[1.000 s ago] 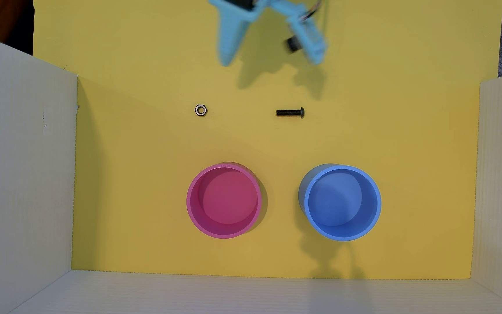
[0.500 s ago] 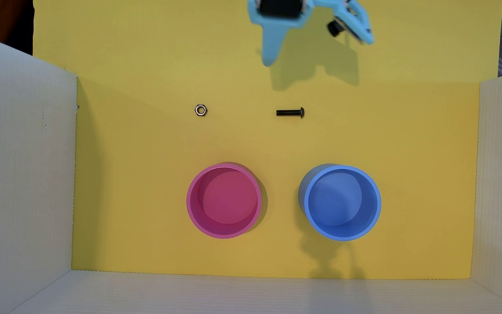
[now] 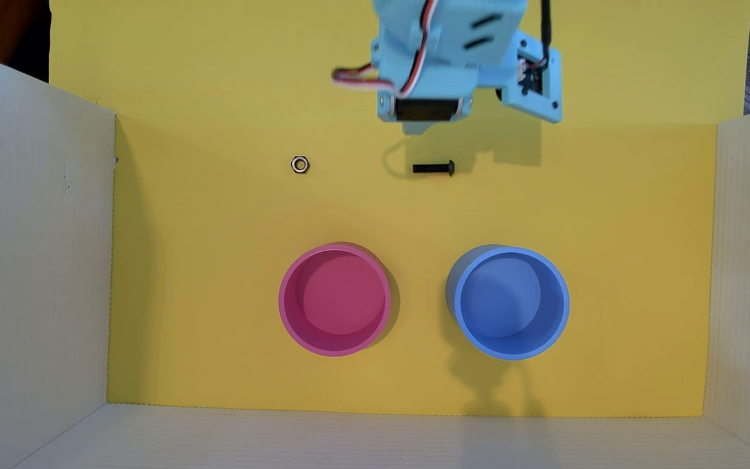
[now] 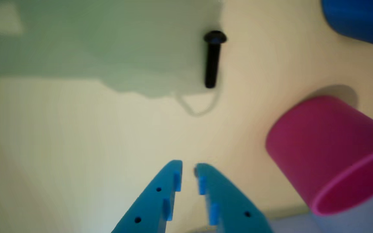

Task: Pick up the bolt and place it in the pink box

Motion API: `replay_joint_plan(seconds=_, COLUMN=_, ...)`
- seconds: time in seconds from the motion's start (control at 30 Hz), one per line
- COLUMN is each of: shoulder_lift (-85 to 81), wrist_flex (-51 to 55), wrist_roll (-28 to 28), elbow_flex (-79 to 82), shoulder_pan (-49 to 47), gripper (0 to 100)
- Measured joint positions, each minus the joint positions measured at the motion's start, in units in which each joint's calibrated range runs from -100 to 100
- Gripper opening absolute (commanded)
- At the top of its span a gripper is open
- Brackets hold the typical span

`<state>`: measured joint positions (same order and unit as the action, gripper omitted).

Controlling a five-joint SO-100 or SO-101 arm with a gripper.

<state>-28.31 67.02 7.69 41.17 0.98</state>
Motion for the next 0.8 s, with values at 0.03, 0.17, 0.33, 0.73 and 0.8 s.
replay_joint_plan(seconds=0.03, shoulder_lift=1.2, wrist_flex=-0.1, wrist_roll=-0.2, elbow_flex=-0.5, shoulder_pan=0.0, gripper=10)
replay_joint_plan(seconds=0.17, shoulder_lift=5.0, wrist_flex=-1.6, wrist_roll=-0.5, elbow_flex=-2.3, shoulder_pan=-0.7, gripper=11)
replay_joint_plan(seconds=0.33, shoulder_lift=10.1, wrist_flex=-1.8, wrist_roll=-1.6, elbow_flex=-4.2, shoulder_pan=-4.0, gripper=11)
replay_joint_plan(seconds=0.73, shoulder_lift=21.8, wrist_flex=-5.2, wrist_roll=-4.0, elbow_flex=-9.6, shoulder_pan=-5.8, gripper=11)
replay_joint_plan(seconds=0.8, shoulder_lift=22.7, wrist_flex=-5.9, wrist_roll=-4.0, elbow_flex=-9.8, shoulder_pan=-5.7, gripper=11)
